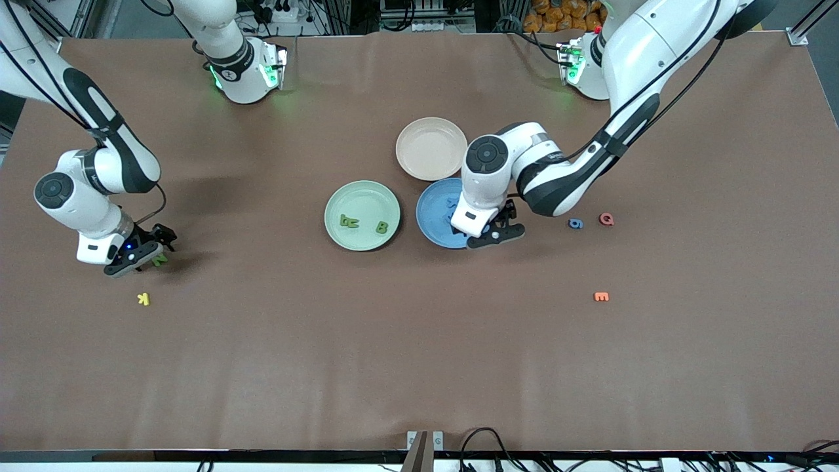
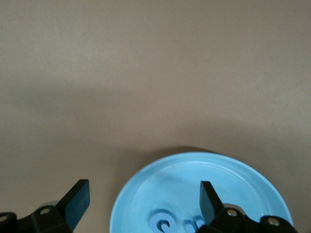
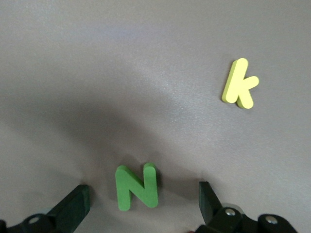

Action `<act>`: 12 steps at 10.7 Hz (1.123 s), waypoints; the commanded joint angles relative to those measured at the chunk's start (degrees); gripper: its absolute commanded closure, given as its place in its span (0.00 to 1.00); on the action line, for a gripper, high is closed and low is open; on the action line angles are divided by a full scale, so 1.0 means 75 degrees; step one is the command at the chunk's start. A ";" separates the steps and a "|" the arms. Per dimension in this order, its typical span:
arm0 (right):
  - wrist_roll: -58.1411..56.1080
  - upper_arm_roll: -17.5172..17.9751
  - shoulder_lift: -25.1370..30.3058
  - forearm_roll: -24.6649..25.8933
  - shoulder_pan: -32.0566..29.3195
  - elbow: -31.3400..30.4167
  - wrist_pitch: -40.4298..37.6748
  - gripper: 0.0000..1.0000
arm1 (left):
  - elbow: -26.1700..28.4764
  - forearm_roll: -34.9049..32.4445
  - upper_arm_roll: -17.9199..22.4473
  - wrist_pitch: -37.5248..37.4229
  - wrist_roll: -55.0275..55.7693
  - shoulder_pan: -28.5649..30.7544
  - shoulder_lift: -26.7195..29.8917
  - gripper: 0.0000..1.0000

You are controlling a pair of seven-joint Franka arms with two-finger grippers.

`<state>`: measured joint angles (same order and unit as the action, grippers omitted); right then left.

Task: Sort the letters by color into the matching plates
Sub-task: 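Grasp the green N with the right gripper while the left gripper returns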

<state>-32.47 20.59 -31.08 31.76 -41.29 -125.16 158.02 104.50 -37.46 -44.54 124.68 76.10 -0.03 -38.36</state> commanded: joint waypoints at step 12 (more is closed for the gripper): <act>0.0028 0.0454 -0.0134 0.0113 -0.0365 0.0095 0.0212 0.00 | 0.0117 0.0119 -0.0049 -0.0464 -0.1579 0.0860 0.0369 0.00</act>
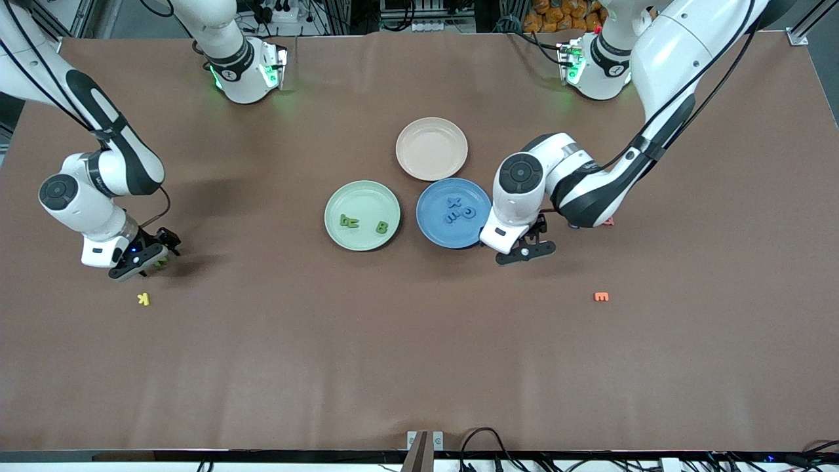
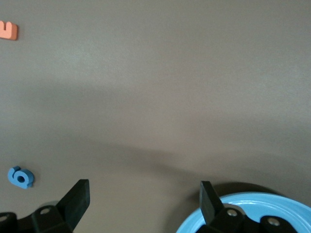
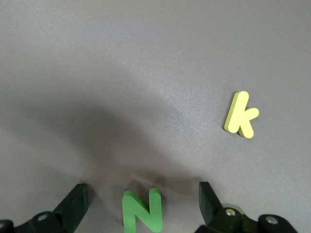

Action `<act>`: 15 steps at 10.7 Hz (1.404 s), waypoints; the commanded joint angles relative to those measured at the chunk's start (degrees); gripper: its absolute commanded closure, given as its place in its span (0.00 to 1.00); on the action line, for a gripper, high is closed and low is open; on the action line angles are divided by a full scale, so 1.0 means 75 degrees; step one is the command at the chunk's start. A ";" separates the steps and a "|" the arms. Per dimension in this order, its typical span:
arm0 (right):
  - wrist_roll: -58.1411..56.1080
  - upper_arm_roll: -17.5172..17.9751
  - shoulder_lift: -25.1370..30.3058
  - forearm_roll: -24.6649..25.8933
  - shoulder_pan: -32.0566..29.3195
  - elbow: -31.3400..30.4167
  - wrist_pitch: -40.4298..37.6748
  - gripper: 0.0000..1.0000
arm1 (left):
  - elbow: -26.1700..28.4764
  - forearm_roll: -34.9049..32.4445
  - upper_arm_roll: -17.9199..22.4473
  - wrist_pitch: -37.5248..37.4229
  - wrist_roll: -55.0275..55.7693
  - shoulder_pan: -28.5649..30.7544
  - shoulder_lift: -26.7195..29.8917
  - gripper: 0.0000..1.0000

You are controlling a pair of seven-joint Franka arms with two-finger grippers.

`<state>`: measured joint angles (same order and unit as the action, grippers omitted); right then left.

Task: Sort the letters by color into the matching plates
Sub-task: 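Grasp the green N with the right gripper while the left gripper returns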

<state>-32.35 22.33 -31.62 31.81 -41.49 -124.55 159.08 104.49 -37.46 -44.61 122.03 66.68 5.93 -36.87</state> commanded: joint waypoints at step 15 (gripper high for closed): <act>0.0013 0.0281 -0.0330 0.0095 -0.0609 0.0048 0.0211 0.54 | 0.1571 0.3349 0.4010 0.1400 -0.6647 -0.1281 0.2126 0.00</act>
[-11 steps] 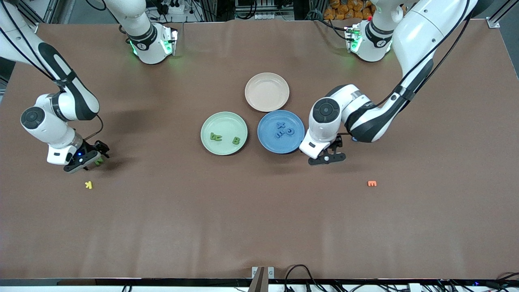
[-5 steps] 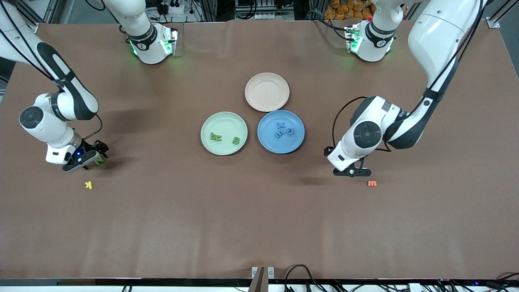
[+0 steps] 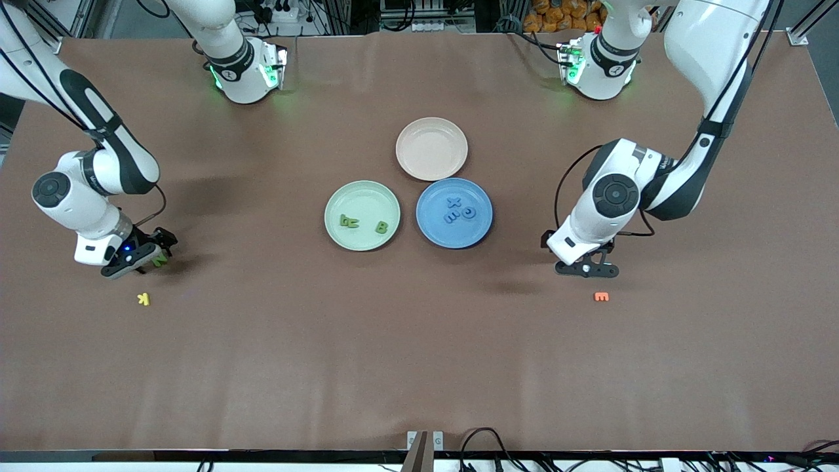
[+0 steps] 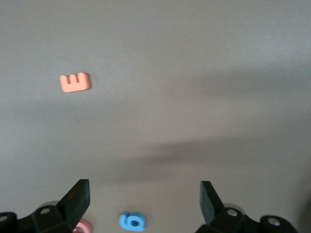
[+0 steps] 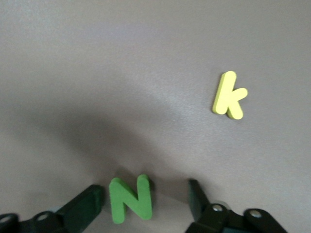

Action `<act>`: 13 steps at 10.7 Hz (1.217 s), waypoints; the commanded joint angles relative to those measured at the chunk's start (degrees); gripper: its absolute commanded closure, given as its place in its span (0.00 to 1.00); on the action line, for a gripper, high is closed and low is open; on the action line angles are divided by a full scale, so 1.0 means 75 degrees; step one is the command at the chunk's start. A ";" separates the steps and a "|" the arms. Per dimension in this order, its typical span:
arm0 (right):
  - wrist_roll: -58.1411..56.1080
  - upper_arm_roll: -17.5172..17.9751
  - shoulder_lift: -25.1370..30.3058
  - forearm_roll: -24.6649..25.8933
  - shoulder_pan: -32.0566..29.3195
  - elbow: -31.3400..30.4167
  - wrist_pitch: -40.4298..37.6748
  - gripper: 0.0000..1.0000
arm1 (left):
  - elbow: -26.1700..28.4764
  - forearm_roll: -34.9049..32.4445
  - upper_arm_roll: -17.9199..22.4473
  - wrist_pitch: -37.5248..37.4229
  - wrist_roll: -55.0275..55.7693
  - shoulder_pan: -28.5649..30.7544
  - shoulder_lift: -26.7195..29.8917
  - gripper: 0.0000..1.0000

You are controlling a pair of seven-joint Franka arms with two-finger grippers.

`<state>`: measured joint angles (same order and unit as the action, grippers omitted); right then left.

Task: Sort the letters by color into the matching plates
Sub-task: 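Grasp the green N with the right gripper while the left gripper returns, then carry the N to the green plate while the left gripper lowers onto the e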

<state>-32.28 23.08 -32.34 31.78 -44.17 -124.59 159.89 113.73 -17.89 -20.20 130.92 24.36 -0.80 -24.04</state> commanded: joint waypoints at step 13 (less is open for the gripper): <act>0.0144 0.0473 -0.0224 0.0098 -0.0486 0.0288 0.0104 0.81 | 0.3115 0.1717 0.1428 0.3413 -0.2135 -0.0620 0.1494 0.00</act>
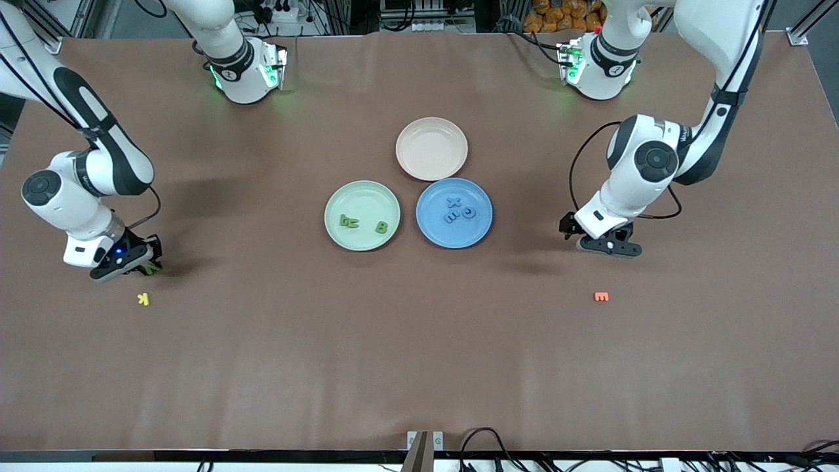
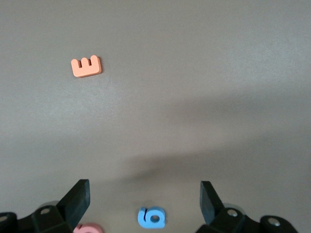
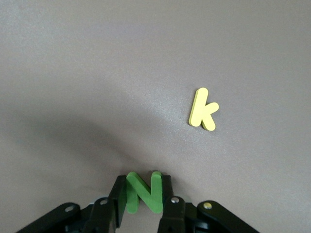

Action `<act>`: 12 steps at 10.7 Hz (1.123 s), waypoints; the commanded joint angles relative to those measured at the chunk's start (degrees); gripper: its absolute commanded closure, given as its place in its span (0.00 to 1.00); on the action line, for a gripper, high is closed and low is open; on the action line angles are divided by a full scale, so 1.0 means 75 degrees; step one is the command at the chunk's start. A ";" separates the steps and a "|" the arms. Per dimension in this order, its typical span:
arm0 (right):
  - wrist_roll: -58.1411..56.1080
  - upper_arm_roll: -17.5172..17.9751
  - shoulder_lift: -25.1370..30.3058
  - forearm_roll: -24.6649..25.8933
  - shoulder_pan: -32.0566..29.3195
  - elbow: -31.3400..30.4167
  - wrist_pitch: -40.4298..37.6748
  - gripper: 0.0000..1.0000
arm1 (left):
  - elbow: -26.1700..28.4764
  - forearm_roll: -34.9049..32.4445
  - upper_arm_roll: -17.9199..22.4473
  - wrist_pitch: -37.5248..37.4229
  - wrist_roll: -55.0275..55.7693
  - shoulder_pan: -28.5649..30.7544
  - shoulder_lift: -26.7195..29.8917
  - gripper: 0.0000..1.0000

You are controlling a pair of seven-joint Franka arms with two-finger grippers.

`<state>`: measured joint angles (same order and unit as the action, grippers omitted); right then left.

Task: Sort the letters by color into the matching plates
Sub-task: 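Carry the N to the green plate while the left gripper lowers onto the e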

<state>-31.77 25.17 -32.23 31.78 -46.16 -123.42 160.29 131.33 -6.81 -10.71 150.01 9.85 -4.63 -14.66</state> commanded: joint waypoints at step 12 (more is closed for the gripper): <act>0.2218 0.0277 0.1166 -0.3387 0.1886 0.0155 -0.1740 0.83 | 0.1474 0.0228 0.0209 0.1549 -0.0094 -0.0379 -0.0025 0.00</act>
<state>-18.96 28.02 -28.81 15.40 -36.74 -121.38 152.82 141.77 -6.70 -9.93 160.61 9.93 -6.63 -14.46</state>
